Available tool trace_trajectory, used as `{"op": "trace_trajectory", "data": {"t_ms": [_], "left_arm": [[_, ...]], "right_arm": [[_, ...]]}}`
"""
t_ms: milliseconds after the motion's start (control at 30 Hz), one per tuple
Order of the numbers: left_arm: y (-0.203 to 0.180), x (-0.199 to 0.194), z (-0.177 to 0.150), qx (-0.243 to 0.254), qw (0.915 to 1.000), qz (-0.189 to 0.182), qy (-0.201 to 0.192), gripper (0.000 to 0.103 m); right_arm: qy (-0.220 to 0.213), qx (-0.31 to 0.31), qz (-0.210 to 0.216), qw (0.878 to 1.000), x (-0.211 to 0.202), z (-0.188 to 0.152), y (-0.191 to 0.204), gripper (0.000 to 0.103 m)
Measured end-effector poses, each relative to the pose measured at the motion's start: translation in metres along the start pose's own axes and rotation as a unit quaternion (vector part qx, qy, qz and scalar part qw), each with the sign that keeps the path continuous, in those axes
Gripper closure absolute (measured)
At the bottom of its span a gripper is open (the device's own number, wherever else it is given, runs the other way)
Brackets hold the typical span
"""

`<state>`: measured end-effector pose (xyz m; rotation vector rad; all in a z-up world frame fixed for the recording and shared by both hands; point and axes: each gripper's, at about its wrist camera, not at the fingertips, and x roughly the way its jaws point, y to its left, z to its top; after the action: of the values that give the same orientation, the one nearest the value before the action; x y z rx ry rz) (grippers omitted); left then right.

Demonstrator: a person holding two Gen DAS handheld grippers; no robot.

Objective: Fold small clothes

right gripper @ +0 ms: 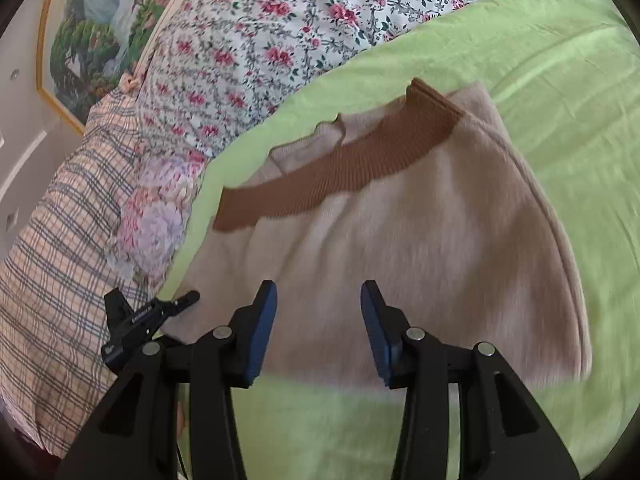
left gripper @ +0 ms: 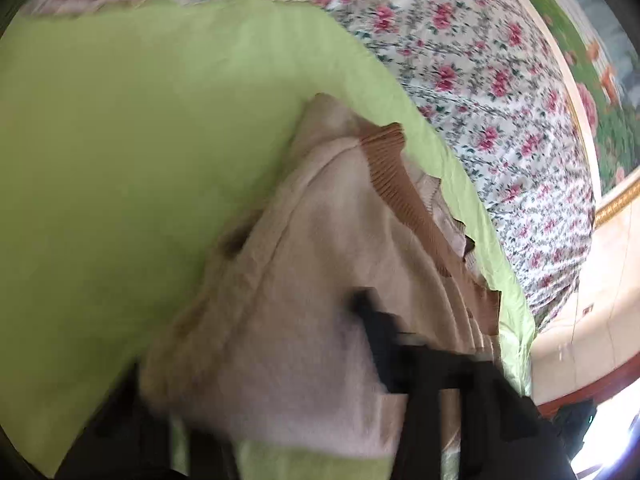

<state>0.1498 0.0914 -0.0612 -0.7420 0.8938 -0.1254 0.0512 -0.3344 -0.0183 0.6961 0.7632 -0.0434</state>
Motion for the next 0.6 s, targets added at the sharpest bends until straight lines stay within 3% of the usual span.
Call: {"op": "trace_trajectory", "data": {"t_ms": [133, 233, 367, 500, 600], "left_arm": [[-0.041, -0.006, 0.006, 0.062, 0.9979, 0.005, -0.017, 0.095], [-0.092, -0.016, 0.000, 0.132, 0.9908, -0.023, -0.022, 0.097], [-0.157, -0.006, -0.031, 0.217, 0.9742, -0.061, 0.003, 0.096], [-0.186, 0.027, -0.065, 0.266, 0.9603, -0.073, 0.041, 0.096], [-0.186, 0.051, -0.077, 0.269, 0.9575, -0.072, 0.075, 0.097]], "right_arm": [[0.014, -0.004, 0.007, 1.000, 0.013, 0.024, -0.009, 0.058], [0.037, -0.008, 0.009, 0.999, 0.021, 0.042, -0.012, 0.058], [0.102, 0.033, 0.089, 0.990, 0.043, 0.070, -0.023, 0.058], [0.142, 0.082, 0.148, 0.975, 0.069, 0.083, -0.029, 0.018], [0.161, 0.114, 0.184, 0.963, 0.093, 0.088, -0.031, 0.018]]}}
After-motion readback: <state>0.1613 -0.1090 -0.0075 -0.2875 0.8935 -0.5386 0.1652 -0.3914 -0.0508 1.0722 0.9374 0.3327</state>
